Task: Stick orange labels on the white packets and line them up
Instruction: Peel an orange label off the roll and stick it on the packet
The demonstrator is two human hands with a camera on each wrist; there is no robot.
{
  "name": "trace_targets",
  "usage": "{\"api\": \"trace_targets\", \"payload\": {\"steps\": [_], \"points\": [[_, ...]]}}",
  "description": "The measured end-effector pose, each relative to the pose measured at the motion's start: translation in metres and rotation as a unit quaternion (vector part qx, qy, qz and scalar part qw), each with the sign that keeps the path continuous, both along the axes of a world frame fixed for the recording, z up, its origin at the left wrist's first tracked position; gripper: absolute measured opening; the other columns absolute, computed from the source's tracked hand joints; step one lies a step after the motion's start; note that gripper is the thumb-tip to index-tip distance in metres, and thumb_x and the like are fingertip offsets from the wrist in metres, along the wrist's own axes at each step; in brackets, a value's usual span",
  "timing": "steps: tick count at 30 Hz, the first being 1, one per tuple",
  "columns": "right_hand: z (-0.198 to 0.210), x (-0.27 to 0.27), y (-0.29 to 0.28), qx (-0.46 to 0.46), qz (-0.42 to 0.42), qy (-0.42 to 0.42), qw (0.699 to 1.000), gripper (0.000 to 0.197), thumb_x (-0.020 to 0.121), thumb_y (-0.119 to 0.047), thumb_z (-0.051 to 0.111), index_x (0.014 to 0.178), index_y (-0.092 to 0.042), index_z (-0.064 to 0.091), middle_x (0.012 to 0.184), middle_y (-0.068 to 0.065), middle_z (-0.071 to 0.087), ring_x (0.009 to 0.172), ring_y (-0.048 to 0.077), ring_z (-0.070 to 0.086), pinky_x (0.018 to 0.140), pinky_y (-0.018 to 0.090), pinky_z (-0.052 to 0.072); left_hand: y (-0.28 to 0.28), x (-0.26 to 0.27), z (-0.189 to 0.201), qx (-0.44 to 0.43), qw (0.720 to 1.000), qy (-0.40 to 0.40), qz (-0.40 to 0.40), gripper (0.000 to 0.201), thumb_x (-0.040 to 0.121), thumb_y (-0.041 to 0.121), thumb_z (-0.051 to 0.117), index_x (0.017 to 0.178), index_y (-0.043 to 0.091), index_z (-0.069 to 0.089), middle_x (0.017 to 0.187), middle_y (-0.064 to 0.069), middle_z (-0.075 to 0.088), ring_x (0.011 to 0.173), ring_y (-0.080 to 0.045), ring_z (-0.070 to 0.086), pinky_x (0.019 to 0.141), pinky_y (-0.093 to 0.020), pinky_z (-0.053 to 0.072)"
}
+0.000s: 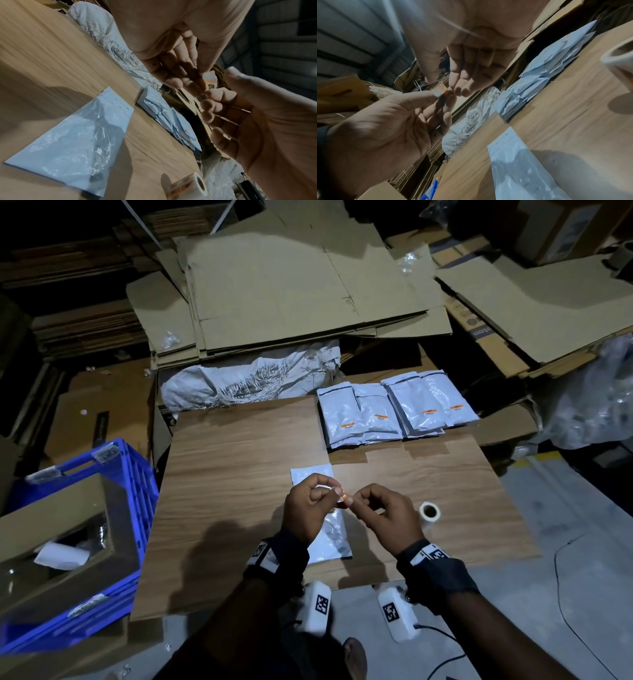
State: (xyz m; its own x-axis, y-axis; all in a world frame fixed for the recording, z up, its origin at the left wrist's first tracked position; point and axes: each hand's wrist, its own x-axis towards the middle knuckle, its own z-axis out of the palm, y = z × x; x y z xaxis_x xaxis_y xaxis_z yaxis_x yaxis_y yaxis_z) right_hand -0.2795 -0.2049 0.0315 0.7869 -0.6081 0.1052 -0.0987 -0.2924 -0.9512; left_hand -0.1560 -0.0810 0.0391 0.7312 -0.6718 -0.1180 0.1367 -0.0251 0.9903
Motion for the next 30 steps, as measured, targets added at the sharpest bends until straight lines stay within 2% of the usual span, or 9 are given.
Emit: {"api": "trace_targets", "payload": {"steps": [2, 5, 10, 13, 16, 18, 25, 27, 30], "points": [[-0.005, 0.004, 0.002, -0.008, 0.000, 0.007, 1.000, 0.023, 0.091, -0.020, 0.077, 0.072, -0.024, 0.066, 0.067, 0.000, 0.065, 0.065, 0.019, 0.060, 0.062, 0.029, 0.048, 0.003, -0.001, -0.002, 0.002, 1.000, 0.003, 0.005, 0.010, 0.096, 0.002, 0.066, 0.100, -0.006, 0.061, 0.083, -0.015, 0.077, 0.077, -0.020, 0.076, 0.067, -0.018, 0.052], [-0.010, 0.011, 0.004, 0.057, -0.015, 0.014, 0.998, 0.021, 0.092, -0.027, 0.075, 0.073, -0.021, 0.068, 0.069, 0.010, 0.066, 0.064, 0.023, 0.060, 0.061, 0.038, 0.052, 0.007, 0.001, -0.008, 0.014, 1.000, 0.006, 0.019, 0.012, 0.095, 0.005, 0.068, 0.100, -0.004, 0.062, 0.089, -0.014, 0.079, 0.085, -0.024, 0.076, 0.071, -0.021, 0.053], [-0.015, 0.023, 0.011, 0.079, 0.011, 0.059, 0.995, 0.038, 0.088, -0.051, 0.075, 0.073, -0.017, 0.068, 0.069, 0.012, 0.067, 0.067, 0.029, 0.066, 0.060, 0.039, 0.054, 0.010, 0.010, -0.017, 0.018, 0.999, -0.011, 0.034, 0.007, 0.090, 0.012, 0.075, 0.095, 0.009, 0.073, 0.096, -0.011, 0.078, 0.094, -0.033, 0.074, 0.092, -0.041, 0.057], [-0.021, 0.029, 0.009, 0.095, -0.007, 0.052, 0.994, 0.024, 0.088, -0.034, 0.078, 0.075, -0.018, 0.068, 0.070, 0.012, 0.066, 0.064, 0.021, 0.065, 0.059, 0.036, 0.051, 0.007, 0.013, -0.016, 0.017, 0.998, 0.000, 0.062, 0.004, 0.090, 0.009, 0.075, 0.094, 0.007, 0.074, 0.092, -0.015, 0.077, 0.089, -0.032, 0.073, 0.079, -0.029, 0.055], [-0.022, 0.035, 0.006, 0.120, -0.035, 0.037, 0.991, 0.022, 0.087, -0.027, 0.082, 0.080, -0.015, 0.066, 0.069, 0.004, 0.063, 0.065, 0.023, 0.067, 0.054, 0.033, 0.051, 0.004, 0.014, -0.014, 0.003, 0.998, 0.014, 0.066, 0.008, 0.091, 0.000, 0.070, 0.097, -0.005, 0.072, 0.090, -0.017, 0.076, 0.081, -0.017, 0.072, 0.072, -0.019, 0.051], [-0.024, 0.038, 0.005, 0.127, -0.027, 0.039, 0.991, 0.019, 0.087, -0.024, 0.082, 0.082, -0.014, 0.068, 0.069, 0.001, 0.063, 0.065, 0.023, 0.068, 0.054, 0.031, 0.052, 0.005, 0.016, -0.015, 0.009, 0.999, 0.002, 0.051, 0.007, 0.092, 0.000, 0.069, 0.096, -0.004, 0.073, 0.086, -0.012, 0.077, 0.076, -0.012, 0.069, 0.071, -0.018, 0.051], [-0.042, 0.041, 0.000, 0.191, -0.008, 0.061, 0.980, 0.016, 0.087, -0.001, 0.076, 0.076, -0.010, 0.070, 0.062, 0.001, 0.061, 0.064, 0.021, 0.065, 0.058, 0.030, 0.051, 0.016, 0.020, -0.031, 0.073, 0.996, 0.026, 0.049, 0.006, 0.087, 0.004, 0.076, 0.091, 0.003, 0.073, 0.082, -0.010, 0.077, 0.072, -0.014, 0.071, 0.065, -0.021, 0.049], [-0.048, 0.041, -0.001, 0.183, 0.002, 0.069, 0.981, 0.016, 0.087, 0.001, 0.076, 0.077, -0.009, 0.070, 0.059, -0.004, 0.059, 0.061, 0.018, 0.061, 0.056, 0.028, 0.050, 0.020, 0.024, -0.042, 0.111, 0.992, 0.025, 0.050, 0.007, 0.084, 0.006, 0.078, 0.087, 0.005, 0.072, 0.078, -0.010, 0.077, 0.070, -0.016, 0.070, 0.066, -0.026, 0.049], [-0.059, 0.042, -0.003, 0.153, 0.031, 0.089, 0.984, 0.012, 0.088, 0.000, 0.074, 0.079, -0.008, 0.071, 0.059, -0.008, 0.059, 0.061, 0.016, 0.057, 0.055, 0.029, 0.047, 0.026, 0.028, -0.057, 0.152, 0.988, 0.021, 0.034, 0.010, 0.080, 0.009, 0.083, 0.083, 0.007, 0.073, 0.076, -0.008, 0.077, 0.067, -0.014, 0.071, 0.065, -0.025, 0.048]]}}
